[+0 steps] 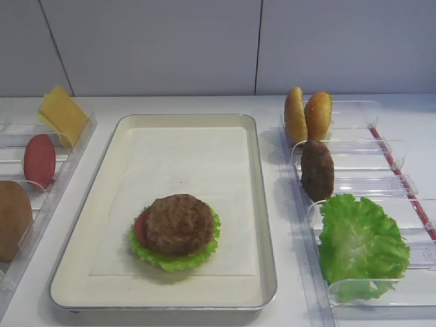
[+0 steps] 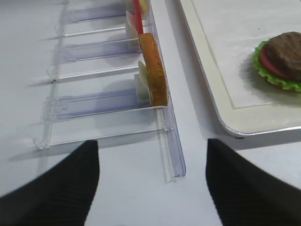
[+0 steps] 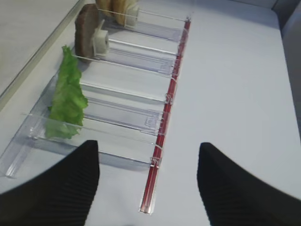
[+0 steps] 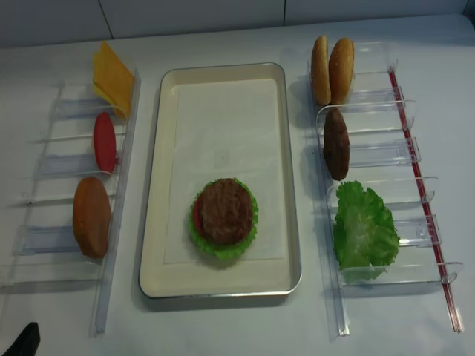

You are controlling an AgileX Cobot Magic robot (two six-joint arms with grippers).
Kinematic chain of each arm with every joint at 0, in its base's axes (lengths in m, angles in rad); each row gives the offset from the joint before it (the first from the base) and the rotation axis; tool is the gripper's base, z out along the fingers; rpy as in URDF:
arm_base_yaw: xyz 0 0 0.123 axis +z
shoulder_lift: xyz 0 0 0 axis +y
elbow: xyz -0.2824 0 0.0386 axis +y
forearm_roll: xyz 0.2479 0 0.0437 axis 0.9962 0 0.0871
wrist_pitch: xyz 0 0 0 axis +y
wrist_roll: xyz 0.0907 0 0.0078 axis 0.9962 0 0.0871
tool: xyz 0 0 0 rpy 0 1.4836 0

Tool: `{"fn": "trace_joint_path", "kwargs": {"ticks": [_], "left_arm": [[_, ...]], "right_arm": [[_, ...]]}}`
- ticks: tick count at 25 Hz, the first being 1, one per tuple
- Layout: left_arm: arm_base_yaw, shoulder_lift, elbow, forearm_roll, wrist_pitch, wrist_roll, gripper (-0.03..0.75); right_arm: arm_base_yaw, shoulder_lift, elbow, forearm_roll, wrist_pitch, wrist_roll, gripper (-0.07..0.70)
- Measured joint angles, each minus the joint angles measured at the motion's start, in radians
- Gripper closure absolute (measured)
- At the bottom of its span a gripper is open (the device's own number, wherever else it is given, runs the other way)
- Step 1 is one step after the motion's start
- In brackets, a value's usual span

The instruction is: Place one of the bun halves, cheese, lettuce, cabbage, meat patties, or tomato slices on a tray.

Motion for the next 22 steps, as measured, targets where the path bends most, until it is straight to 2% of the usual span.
{"fn": "trace_joint_path", "kwargs": {"ticks": [8,15,22], "left_arm": [[0.000,0.000,0.000,0.000,0.000,0.000,0.276],[0.000,0.000,0.000,0.000,0.000,0.000,0.276],[0.000,0.000,0.000,0.000,0.000,0.000,0.276]], "right_arm": [[-0.164,0.000,0.000,0.000,0.000,0.000,0.154],[-0.233,0.000,0.000,0.000,0.000,0.000,0.154],[-0.251,0.000,0.000,-0.002,0.000,0.000,0.160]]}}
